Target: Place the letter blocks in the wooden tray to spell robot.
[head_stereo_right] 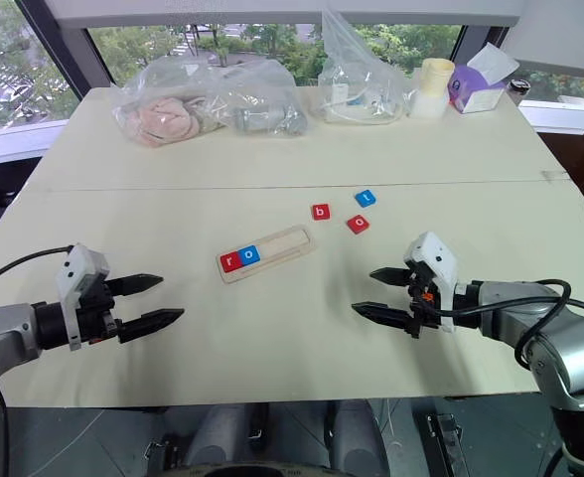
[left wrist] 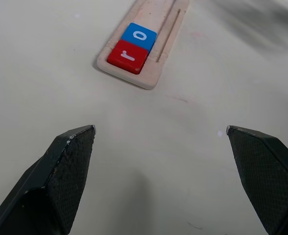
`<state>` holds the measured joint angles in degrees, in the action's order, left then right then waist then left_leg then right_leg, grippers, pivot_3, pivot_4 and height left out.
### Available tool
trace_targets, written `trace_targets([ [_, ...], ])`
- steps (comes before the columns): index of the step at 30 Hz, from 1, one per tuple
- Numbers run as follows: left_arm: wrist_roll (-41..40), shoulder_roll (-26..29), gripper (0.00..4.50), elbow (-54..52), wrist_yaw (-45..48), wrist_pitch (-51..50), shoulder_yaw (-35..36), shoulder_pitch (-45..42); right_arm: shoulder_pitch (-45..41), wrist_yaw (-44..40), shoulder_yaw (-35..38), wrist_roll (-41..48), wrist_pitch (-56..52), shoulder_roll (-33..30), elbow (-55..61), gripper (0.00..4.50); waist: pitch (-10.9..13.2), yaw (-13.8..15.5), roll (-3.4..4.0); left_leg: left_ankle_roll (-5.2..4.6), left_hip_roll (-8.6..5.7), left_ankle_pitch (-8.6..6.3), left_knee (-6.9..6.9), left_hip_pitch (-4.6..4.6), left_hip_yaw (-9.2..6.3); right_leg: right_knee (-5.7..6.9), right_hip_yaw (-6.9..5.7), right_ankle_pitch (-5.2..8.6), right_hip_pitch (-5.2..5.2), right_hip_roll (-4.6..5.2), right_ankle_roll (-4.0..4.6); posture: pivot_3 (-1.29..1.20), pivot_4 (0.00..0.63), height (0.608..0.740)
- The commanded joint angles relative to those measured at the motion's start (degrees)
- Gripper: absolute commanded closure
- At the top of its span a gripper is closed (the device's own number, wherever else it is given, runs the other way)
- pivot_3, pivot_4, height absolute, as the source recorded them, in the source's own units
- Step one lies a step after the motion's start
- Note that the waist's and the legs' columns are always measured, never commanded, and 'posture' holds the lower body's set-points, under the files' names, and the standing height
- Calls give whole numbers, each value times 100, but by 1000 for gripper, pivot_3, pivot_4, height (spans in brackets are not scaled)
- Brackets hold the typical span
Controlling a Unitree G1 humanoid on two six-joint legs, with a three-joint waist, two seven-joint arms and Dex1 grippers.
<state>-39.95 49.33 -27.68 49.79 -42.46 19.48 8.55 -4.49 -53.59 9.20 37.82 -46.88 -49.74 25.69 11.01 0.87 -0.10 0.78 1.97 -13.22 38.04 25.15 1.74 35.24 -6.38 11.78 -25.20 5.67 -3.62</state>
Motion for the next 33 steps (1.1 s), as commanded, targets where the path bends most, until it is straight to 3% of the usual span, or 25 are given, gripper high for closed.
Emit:
trace_targets([
  [1, -91, 44, 0, -64, -13, -7, 154, -108, -79, 4, 64, 20, 121, -32, 90, 573, 0, 1, 0, 0, 0, 0, 0, 0, 0, 0, 0, 0, 0, 0, 0, 0, 150, 740],
  [12, -4, 114, 0, 58, 32, 43, 102, -263, -23, 127, 26, -52, 203, 31, 85, 573, 0, -2, 0, 0, 0, 0, 0, 0, 0, 0, 0, 0, 0, 0, 0, 0, 150, 740],
  [19, 166, 466, 0, 447, 301, 235, 82, -658, -294, 124, 34, -26, 128, -57, -25, 573, 0, -3, 0, 0, 0, 0, 0, 0, 1, 0, 0, -1, -1, 0, 1, 0, 150, 740],
  [25, 1096, 521, 0, 1481, 954, 1097, -1248, -1730, -545, 243, -281, 260, -276, -3, 547, 573, -1, 24, 3, 0, -1, 0, 0, 1, 3, 0, 0, -1, -1, 0, 2, 0, 150, 740],
  [33, 2104, -473, 0, 2921, 1191, 2151, -2517, -3036, -613, 1015, -578, 406, -604, 455, 1259, 573, -1, 0, -5, -3, -2, 2, 0, 10, 3, 0, 0, -14, -3, -2, 15, 0, 150, 740],
])
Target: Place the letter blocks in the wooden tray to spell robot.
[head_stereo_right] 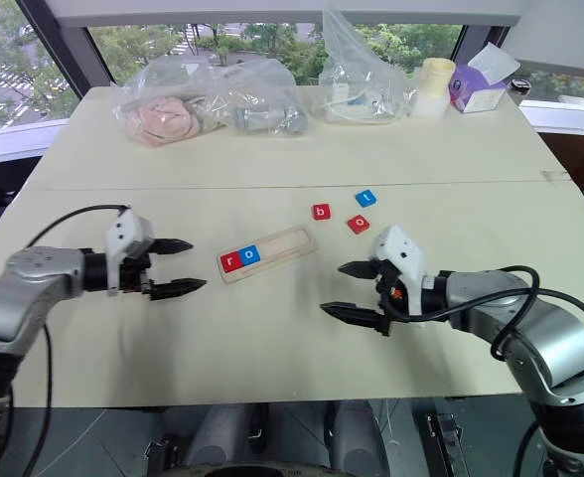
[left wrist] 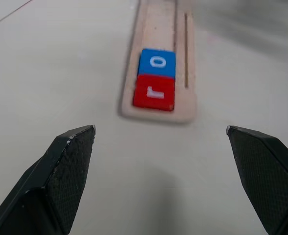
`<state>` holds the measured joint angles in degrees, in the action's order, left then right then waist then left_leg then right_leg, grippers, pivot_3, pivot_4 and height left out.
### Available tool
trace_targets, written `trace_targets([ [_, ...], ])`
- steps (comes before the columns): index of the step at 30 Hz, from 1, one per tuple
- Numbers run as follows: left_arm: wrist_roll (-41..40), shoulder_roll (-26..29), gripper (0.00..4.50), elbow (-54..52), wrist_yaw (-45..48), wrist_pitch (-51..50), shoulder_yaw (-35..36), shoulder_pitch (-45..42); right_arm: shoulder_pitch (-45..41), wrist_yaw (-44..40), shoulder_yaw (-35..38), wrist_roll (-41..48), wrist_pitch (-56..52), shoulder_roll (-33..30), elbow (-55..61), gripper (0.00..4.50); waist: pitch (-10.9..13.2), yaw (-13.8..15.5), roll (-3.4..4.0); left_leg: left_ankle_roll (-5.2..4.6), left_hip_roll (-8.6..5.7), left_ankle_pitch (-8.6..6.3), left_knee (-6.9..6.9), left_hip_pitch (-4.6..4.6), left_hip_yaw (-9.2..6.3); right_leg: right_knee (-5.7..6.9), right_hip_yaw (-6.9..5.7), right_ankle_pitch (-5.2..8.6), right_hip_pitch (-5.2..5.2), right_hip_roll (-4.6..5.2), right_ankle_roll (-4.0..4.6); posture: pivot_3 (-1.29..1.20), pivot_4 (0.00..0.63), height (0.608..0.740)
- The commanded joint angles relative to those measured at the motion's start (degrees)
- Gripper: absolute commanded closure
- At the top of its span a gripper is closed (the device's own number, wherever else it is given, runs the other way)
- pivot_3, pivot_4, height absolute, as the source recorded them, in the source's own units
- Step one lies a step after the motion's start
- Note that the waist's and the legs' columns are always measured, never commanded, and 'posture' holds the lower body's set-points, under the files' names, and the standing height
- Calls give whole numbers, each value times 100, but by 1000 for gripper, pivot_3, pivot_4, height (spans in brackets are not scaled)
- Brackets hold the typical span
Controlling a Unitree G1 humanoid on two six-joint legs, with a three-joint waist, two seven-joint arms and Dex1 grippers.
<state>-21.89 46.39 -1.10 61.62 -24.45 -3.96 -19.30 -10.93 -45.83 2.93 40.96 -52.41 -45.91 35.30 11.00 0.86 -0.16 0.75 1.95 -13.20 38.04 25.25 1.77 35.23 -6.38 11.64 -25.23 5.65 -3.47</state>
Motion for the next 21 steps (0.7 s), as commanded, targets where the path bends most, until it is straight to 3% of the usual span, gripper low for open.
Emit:
trace_targets([
  [1, 403, -315, 0, 404, -30, 448, -268, -347, 84, 331, 35, 83, -59, 121, 336, 573, -2, 2, -3, 0, 0, 0, 0, 0, 2, 0, 0, -2, -1, 0, 0, 0, 150, 740],
  [12, 1306, -1242, 0, 1286, -295, 1148, -860, -594, 466, 726, 63, 17, -2, 172, 494, 573, -6, 14, -6, -2, 1, 1, 14, -9, -4, 12, 0, 4, 9, -1, -11, 0, 150, 740],
  [16, 1348, -1450, 1281, 1533, -324, 1194, -810, -629, 459, 707, 96, 42, -7, 119, 497, 437, -9, 108, -6, -2, 1, 1, 16, -27, -5, 8, 0, 5, 32, -1, -12, 0, 150, 740],
  [21, 1468, -1465, 1360, 1643, -304, 1279, -830, -641, 457, 583, 285, 101, -6, -64, 432, 437, -11, 145, -5, -1, 1, 1, 16, -38, -5, 8, 0, 5, 41, 0, -11, 0, 150, 740],
])
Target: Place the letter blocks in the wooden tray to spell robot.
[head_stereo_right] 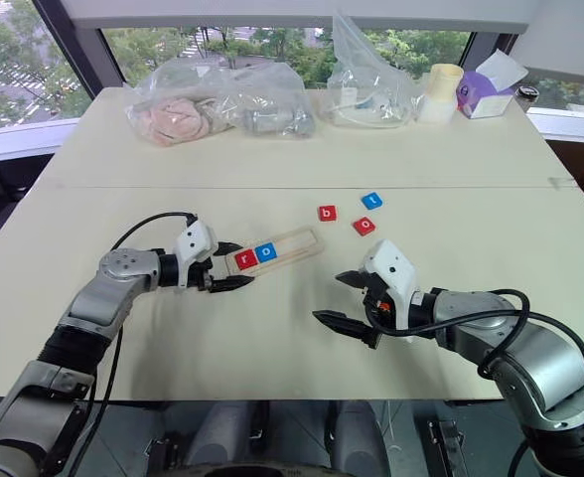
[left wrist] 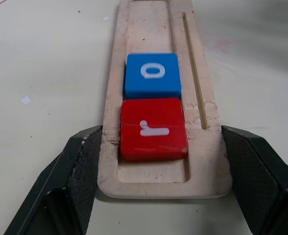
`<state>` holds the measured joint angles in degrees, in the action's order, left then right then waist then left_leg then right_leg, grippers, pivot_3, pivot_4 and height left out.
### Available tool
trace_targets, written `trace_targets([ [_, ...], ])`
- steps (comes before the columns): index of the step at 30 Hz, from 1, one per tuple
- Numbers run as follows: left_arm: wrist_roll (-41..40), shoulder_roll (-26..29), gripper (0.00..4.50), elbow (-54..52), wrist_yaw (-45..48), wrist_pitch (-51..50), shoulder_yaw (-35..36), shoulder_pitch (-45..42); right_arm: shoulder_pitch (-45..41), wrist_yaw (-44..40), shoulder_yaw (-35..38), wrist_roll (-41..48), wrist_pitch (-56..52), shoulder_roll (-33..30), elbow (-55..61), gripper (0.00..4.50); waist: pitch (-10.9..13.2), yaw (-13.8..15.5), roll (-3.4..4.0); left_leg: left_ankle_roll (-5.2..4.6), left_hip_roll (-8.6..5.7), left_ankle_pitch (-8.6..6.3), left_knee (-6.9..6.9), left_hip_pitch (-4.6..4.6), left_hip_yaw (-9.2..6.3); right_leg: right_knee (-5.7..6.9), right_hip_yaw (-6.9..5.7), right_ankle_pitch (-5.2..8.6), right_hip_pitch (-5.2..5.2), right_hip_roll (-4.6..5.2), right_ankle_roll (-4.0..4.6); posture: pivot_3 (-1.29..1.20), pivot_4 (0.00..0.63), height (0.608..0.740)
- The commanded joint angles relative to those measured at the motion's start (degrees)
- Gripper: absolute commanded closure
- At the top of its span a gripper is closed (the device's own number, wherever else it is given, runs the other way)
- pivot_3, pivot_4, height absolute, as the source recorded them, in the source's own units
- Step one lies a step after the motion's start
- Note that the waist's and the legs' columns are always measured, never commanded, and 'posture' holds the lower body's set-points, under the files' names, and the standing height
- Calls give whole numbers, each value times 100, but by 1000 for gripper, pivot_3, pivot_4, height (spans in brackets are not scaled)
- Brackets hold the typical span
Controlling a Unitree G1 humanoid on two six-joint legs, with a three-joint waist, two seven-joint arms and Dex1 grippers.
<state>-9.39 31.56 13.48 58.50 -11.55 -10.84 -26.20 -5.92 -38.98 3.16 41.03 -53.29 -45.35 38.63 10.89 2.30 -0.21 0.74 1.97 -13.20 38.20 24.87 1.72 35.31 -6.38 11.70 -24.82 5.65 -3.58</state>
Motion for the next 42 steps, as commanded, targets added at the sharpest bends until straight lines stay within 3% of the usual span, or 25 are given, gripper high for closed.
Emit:
trace_targets([
  [1, 185, -14, 1360, 220, 37, 9, -128, 10, -47, -131, 319, 113, 85, -157, 50, 437, -1, 0, -1, 0, 0, 0, 0, -1, 0, 0, 0, 0, 1, 0, 0, 0, 150, 740],
  [8, 48, 44, 1360, 153, 1254, 424, -494, -335, -54, -204, 484, 24, 167, -287, -237, 437, 0, 7, -1, 1, 0, -1, 0, -10, 1, -5, -1, 0, 11, 1, 1, 0, 150, 740],
  [12, 527, 194, 1360, 1017, 1869, 1300, -867, -835, 68, -245, 584, -18, 219, -383, -299, 437, 0, 10, -3, -1, -1, -1, -3, -6, 1, -11, -1, 1, 10, 1, 1, 0, 150, 740],
  [17, 703, -24, 1360, 2113, 2008, 1898, -924, -1368, 191, -89, 656, 21, 193, -282, -189, 437, 0, -7, -3, -1, 0, -1, -3, -6, 3, -11, -1, 1, 10, 0, 0, 0, 150, 740],
  [19, 698, -134, 325, 2349, 2001, 1988, -896, -1479, 263, -21, 664, 35, 184, -244, -114, 437, -1, -1, -4, -2, 0, -1, -3, -6, 2, -11, -2, 1, 10, 0, -1, 0, 150, 740],
  [20, 690, -167, 29, 2398, 2031, 2015, -892, -1495, 295, 10, 661, 35, 182, -234, -86, 437, -1, -1, -4, -2, 0, -1, -3, -6, 2, -10, -2, 0, 10, 0, -1, 0, 150, 740],
  [26, 759, -250, 29, 2402, 1758, 2090, -786, -1464, 326, 79, 669, 60, 170, -223, -57, 437, -2, 14, -4, -2, 0, -1, -2, -6, 0, -11, -1, 1, 14, 1, -1, 0, 150, 740],
  [30, 106, 173, 29, 1226, 1992, 724, -333, -1192, -61, 99, 175, -473, 314, -327, -550, 437, 0, -27, -7, -2, 1, -1, 1, -10, -1, -11, -1, 0, 18, 1, -2, 0, 150, 740],
  [32, -235, 463, 29, 664, 2215, 60, -148, -1036, -537, 329, -83, -658, 354, 12, -941, 437, 6, -138, -18, -1, 10, -1, 0, -13, 2, -9, 0, -4, 11, -4, 5, 0, 150, 740],
  [36, -791, 1042, 29, 52, 2206, -952, 450, -607, -1800, 1181, -87, -506, 19, 1388, -1781, 437, 8, -246, -13, -2, 29, -1, -8, -12, 1, 1, 0, -9, -4, -23, 15, 0, 150, 740],
  [42, -1450, 850, 29, -1244, 404, -1882, 1907, 57, -3050, 2109, -622, -1369, -170, 2537, -3414, 437, 10, -251, -12, -2, 55, 0, -11, -9, 4, 24, 2, -20, -17, -51, 7, 0, 150, 740],
])
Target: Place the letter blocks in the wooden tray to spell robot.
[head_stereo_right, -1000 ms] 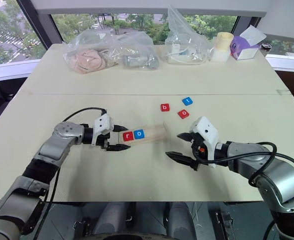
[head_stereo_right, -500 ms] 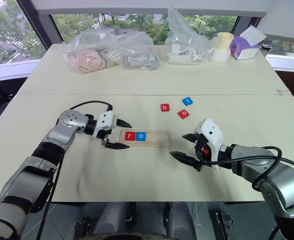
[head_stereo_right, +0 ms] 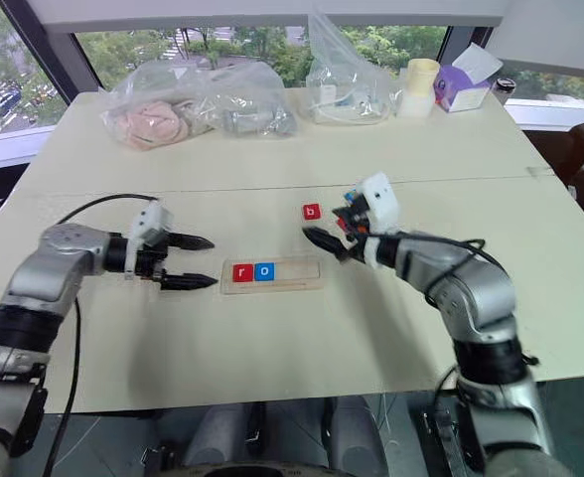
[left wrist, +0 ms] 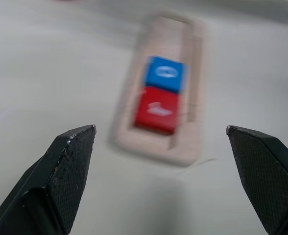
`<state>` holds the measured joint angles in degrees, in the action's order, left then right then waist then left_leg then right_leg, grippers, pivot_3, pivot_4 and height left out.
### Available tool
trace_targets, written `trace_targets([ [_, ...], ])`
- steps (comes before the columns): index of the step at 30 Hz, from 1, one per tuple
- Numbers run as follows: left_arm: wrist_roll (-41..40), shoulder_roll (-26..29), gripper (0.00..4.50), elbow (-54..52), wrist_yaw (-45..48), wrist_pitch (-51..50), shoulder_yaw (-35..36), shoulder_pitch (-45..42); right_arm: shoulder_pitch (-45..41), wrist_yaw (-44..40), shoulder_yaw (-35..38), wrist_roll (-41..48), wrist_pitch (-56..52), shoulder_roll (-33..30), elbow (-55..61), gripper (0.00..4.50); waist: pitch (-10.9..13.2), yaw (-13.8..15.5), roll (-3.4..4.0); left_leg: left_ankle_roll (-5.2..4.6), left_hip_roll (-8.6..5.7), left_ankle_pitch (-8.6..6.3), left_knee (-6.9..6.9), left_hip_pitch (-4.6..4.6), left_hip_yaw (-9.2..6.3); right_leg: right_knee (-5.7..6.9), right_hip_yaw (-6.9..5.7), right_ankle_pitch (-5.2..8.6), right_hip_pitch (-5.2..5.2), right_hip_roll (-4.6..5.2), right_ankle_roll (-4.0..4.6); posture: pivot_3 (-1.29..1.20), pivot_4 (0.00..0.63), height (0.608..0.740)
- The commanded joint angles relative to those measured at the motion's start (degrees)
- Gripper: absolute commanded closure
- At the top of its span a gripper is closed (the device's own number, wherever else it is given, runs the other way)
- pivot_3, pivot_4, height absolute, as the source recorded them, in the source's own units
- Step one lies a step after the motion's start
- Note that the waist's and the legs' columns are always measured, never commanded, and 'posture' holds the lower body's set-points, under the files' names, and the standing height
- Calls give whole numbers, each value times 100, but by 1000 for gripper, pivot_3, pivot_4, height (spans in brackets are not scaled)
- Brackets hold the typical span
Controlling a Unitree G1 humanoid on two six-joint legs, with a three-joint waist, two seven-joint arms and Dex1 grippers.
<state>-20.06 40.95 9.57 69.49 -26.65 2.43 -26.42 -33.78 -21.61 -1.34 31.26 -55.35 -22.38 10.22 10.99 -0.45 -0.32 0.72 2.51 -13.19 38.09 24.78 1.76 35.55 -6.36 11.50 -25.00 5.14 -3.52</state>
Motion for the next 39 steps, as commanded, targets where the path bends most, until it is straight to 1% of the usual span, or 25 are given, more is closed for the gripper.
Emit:
trace_targets([
  [1, -428, -151, 29, -1174, -978, -517, 699, 190, -400, 478, -213, -536, 99, 370, -859, 437, 0, 35, -1, 1, 0, 0, 0, 3, 0, 0, -1, -1, -1, 0, 2, 0, 150, 740],
  [2, -499, -179, 29, -1545, -1186, -655, 802, 331, -538, 563, -240, -659, 162, 501, -1159, 437, 0, 61, -1, 1, 0, 0, 0, 3, 2, -1, 1, -10, 0, 1, 16, 0, 150, 740],
  [5, -631, -224, 29, -2409, -1800, -1012, 1090, 683, -752, 738, -120, -855, 235, 717, -1669, 437, 0, 79, 0, 1, -1, 0, 0, 3, 17, -5, 12, -14, -4, 1, 19, 0, 150, 740],
  [7, -852, -234, 29, -2905, -2226, -1329, 1558, 951, -872, 755, -142, -982, 263, 798, -1904, 437, 0, 71, 0, 1, -1, 0, -1, 3, 21, -4, 14, -15, -7, 0, 19, 0, 150, 740],
  [9, -1057, -224, 29, -3264, -2446, -1547, 1817, 1182, -962, 749, -157, -1071, 332, 902, -2116, 437, 0, 71, 0, 1, 1, 0, -1, 3, 23, 0, 17, -14, -12, -3, 19, 0, 150, 740],
  [13, -1181, -246, 29, -3605, -2633, -1651, 1776, 1530, -1207, 726, -263, -1321, 650, 1201, -2787, 437, -1, 29, 3, 1, 12, 0, -1, 1, 23, 2, 17, -11, -15, -15, 28, 0, 150, 740],
  [18, -1228, -276, 29, -3679, -2864, -1634, 1638, 1580, -1594, 862, -222, -1639, 1202, 1617, -3843, 437, -2, -41, 2, 3, 22, 1, -1, -2, 21, 2, 17, -9, -16, -29, 36, 0, 150, 740],
  [21, -1253, -268, 0, -3730, -2951, -1623, 1565, 1602, -1728, 1046, -97, -1809, 1490, 1680, -4211, 1238, -2, -52, 3, 3, 29, 1, -1, -4, 21, 2, 21, -11, -16, -38, 39, 0, 150, 740],
  [25, -1274, -232, 0, -3732, -2998, -1610, 1494, 1596, -1764, 1133, -13, -1927, 1558, 1703, -4300, 3268, -2, -50, 3, 3, 31, 1, -1, -4, 21, 2, 24, -21, -18, -41, 55, 0, 150, 740],
  [26, -1246, -215, 0, -3714, -2986, -1586, 1424, 1578, -1756, 1144, 10, -1943, 1526, 1702, -4269, 3330, -2, -49, 3, 3, 31, 1, -1, -4, 22, 2, 24, -21, -18, -41, 55, 0, 150, 740],
  [28, -1205, -194, 0, -3691, -2956, -1557, 1249, 1498, -1714, 1078, 31, -1932, 1402, 1661, -4053, 3330, -2, -39, 3, 3, 31, 1, -1, -4, 21, 2, 24, -19, -18, -41, 57, 0, 150, 740],
  [29, -1205, -165, 0, -3719, -2923, -1574, 1149, 1452, -1681, 1130, 130, -1899, 1359, 1598, -3766, 3330, -2, -26, 4, 3, 31, 1, -1, -4, 22, 2, 24, -18, -18, -41, 58, 0, 150, 740],
  [32, -1293, -9, 0, -3894, -2767, -1671, 928, 1394, -1470, 1243, 520, -1696, 766, 1268, -2389, 3330, 0, 5, 7, 4, 31, 1, -1, 0, 22, 0, 25, -18, -21, -40, 59, 0, 150, 740],
  [35, -1309, 189, 0, -4075, -2551, -1696, 601, 1329, -980, 1390, 856, -1468, -417, 959, -775, 3330, -1, 22, 7, 5, 28, 2, -1, 30, 24, -4, 29, -26, -44, -37, 48, 0, 150, 740],
  [37, -1323, 293, 0, -4174, -2402, -1717, 307, 1204, -482, 1647, 1163, -1423, -1289, 922, 291, 3330, -3, 18, 5, 5, 29, 1, -8, 31, 27, -12, 29, -26, -44, -38, 43, 0, 150, 740],
  [39, -1403, 449, 0, -4249, -2147, -1771, 62, 1086, 33, 1872, 1484, -1425, -2120, 1021, 1294, 3330, -3, 20, 4, 6, 31, 1, -14, 30, 26, -14, 28, -24, -45, -41, 44, 0, 150, 740],
])
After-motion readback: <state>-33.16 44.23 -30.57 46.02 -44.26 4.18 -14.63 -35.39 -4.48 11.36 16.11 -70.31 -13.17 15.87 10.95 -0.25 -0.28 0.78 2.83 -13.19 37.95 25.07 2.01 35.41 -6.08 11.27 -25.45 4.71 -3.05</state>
